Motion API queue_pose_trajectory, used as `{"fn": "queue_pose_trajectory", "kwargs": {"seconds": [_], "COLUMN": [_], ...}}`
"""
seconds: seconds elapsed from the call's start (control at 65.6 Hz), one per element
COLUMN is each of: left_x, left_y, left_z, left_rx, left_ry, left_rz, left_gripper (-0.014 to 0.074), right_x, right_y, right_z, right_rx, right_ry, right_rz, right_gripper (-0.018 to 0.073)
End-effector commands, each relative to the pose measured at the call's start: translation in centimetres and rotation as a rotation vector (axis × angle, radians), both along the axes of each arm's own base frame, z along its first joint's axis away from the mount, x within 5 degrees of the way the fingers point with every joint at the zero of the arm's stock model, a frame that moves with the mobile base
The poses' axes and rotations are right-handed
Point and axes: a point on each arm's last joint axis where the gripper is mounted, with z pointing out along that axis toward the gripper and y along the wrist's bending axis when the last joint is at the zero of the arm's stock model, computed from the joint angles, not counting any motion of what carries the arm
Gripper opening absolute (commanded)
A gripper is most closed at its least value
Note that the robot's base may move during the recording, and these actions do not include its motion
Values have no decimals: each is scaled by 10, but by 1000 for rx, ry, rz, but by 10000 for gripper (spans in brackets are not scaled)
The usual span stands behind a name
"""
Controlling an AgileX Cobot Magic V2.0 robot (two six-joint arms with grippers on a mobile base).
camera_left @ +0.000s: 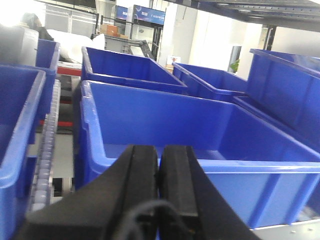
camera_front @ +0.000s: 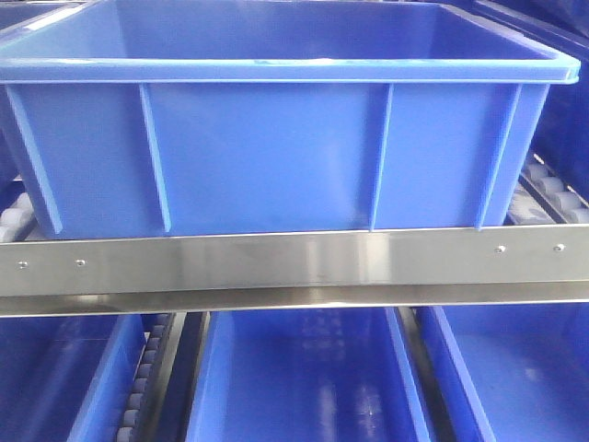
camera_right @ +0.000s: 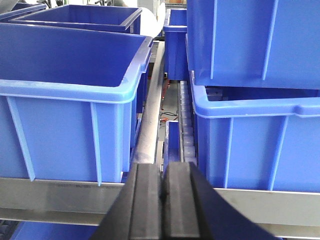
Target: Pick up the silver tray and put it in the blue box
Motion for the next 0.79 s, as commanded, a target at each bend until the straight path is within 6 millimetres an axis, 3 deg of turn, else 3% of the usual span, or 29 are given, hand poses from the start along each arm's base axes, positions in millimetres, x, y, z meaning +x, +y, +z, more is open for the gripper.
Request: {"fn": "queue_pose_trajectory", "kwargs": {"seconds": [0.0, 0.076, 0.198, 0.473, 0.778], "left_x": [-3, -1, 8, 21, 19], "left_y": [3, 7, 10, 10, 9], "left_z": [16, 12, -8, -67, -72], "left_rx": [32, 155, 160, 173, 182], "left_ry": [-126, -147, -112, -39, -7], "left_rz": [80, 222, 328, 330, 322], "left_gripper": [-13, -13, -13, -13, -13], "right_x": [-4, -4, -4, -4, -4], "right_y": [0, 0, 0, 0, 0], "right_z": [15, 15, 15, 15, 15], "right_rx": [-7, -7, -7, -7, -7], "right_ry": [-120, -120, -120, -120, -121], "right_rz": [-3, -3, -3, -3, -3], "right_gripper": [55, 55, 55, 55, 55]}}
